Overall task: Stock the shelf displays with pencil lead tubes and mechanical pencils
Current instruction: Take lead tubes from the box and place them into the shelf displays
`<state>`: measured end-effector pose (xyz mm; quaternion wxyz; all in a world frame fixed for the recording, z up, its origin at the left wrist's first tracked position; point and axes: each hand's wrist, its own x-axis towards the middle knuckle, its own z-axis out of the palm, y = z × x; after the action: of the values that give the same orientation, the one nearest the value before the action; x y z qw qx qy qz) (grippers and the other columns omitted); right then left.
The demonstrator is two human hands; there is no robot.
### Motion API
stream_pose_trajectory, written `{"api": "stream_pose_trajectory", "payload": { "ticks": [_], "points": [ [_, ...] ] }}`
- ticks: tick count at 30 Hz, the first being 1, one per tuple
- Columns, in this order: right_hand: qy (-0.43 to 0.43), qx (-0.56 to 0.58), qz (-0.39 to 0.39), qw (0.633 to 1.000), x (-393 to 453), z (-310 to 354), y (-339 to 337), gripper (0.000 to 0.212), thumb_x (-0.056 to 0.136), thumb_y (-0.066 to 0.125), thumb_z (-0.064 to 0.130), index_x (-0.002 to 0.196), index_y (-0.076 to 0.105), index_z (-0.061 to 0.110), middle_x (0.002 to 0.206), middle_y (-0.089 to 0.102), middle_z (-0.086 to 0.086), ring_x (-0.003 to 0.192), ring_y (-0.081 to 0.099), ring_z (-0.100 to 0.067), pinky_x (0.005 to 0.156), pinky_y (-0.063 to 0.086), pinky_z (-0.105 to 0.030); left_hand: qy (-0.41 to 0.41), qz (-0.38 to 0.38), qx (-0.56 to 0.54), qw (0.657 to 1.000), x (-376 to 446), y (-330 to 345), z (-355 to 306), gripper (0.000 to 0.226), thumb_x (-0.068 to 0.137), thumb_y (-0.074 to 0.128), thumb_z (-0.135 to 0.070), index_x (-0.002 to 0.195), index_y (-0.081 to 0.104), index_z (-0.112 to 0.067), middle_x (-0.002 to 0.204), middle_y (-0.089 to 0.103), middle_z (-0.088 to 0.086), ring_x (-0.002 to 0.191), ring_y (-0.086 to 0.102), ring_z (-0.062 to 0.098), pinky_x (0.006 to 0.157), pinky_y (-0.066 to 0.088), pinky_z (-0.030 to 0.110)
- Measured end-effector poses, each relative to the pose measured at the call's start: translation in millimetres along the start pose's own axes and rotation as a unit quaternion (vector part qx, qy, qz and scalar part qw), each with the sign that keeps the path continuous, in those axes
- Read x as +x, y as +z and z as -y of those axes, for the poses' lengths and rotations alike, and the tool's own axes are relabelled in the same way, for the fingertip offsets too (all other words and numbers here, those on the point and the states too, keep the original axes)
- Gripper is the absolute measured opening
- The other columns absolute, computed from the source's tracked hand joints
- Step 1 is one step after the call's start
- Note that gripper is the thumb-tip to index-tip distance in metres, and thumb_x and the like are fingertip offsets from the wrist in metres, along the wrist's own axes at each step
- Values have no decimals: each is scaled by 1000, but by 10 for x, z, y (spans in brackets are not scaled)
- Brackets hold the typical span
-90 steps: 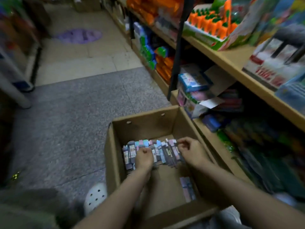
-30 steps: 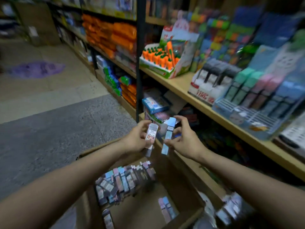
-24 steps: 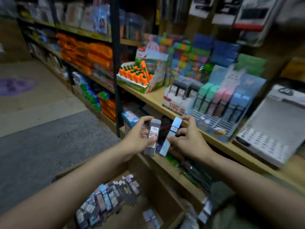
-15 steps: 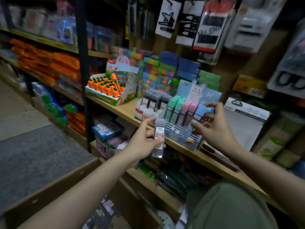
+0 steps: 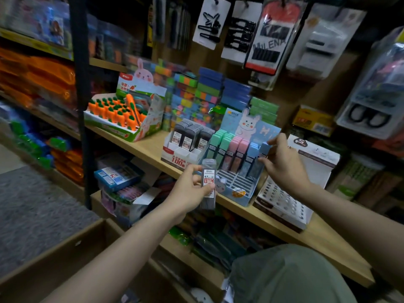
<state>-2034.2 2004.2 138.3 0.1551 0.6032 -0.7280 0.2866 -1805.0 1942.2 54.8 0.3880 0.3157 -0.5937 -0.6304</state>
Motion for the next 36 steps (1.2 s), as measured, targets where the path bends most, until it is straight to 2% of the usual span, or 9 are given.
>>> {"api": "stream_pose_trajectory", "payload": {
  "ticks": [7, 10, 14, 19, 25, 28, 31, 34, 36],
  "points": [
    [34, 26, -12, 999, 12, -23, 102, 28, 94, 62, 24, 104, 37, 22, 92, 66, -8, 75, 62, -25, 63, 55, -48, 8, -16, -30, 999, 62, -108, 8, 36, 89, 66, -5, 109, 49, -30, 106, 70, 2, 91, 71, 13, 65, 56, 26],
    [55, 52, -4, 997, 16, -24, 115, 24, 95, 60, 26, 106, 40, 21, 86, 64, -1, 73, 62, -17, 65, 56, -49, 8, -18, -23, 1000, 61, -106, 11, 35, 89, 66, -7, 109, 48, -30, 106, 71, 2, 90, 72, 14, 74, 58, 35],
    [57, 14, 1, 998, 19, -43, 136, 26, 91, 66, 28, 106, 47, 20, 87, 62, 0, 76, 61, -18, 67, 57, -46, 9, -13, -33, 999, 41, -100, 2, 35, 89, 65, -6, 104, 48, -33, 105, 71, 2, 84, 73, 10, 71, 58, 32],
    [35, -64, -22, 997, 80, -50, 127, 27, 84, 75, 28, 99, 59, 13, 97, 56, -4, 80, 55, -19, 69, 51, -38, 2, -12, -26, 1000, 22, -102, -3, 35, 89, 66, -7, 104, 49, -33, 109, 71, 5, 100, 69, 21, 86, 57, 47],
    [31, -84, 6, 996, 90, -19, 90, 29, 85, 73, 27, 105, 61, 9, 100, 54, -6, 86, 56, -23, 74, 51, -37, 18, -8, -19, 1000, -32, -84, -28, 34, 91, 63, -6, 112, 50, -29, 107, 71, 4, 98, 69, 20, 88, 57, 43],
    [26, -49, 5, 998, 44, 48, 30, 45, 87, 71, 29, 126, 55, 13, 112, 55, -7, 96, 57, -21, 84, 51, -36, 36, -22, -15, 999, -44, -87, -56, 34, 93, 61, -6, 119, 52, -25, 109, 69, 2, 94, 70, 13, 81, 58, 31],
    [10, 41, 45, 998, -69, 290, 20, 35, 90, 66, 34, 122, 57, 21, 102, 62, 2, 83, 61, -9, 73, 54, -28, 54, -39, 2, 998, -44, -131, -82, 25, 95, 59, -10, 118, 58, -20, 105, 70, 0, 83, 70, 5, 70, 55, 19],
    [10, 175, 165, 971, -140, 643, 101, 34, 89, 64, 40, 119, 58, 26, 96, 67, 7, 82, 67, -8, 75, 60, -31, 47, -36, 43, 997, -39, -174, -71, 22, 97, 57, -18, 118, 62, -22, 110, 69, -4, 100, 64, 10, 86, 52, 27],
    [8, 240, 176, 955, -126, 852, 164, 38, 87, 67, 36, 122, 55, 27, 97, 67, 5, 84, 68, -8, 78, 60, -33, 38, -32, 47, 998, -33, -184, -53, 21, 97, 56, -21, 117, 63, -24, 110, 68, -4, 106, 62, 14, 92, 51, 33]
  ]
}}
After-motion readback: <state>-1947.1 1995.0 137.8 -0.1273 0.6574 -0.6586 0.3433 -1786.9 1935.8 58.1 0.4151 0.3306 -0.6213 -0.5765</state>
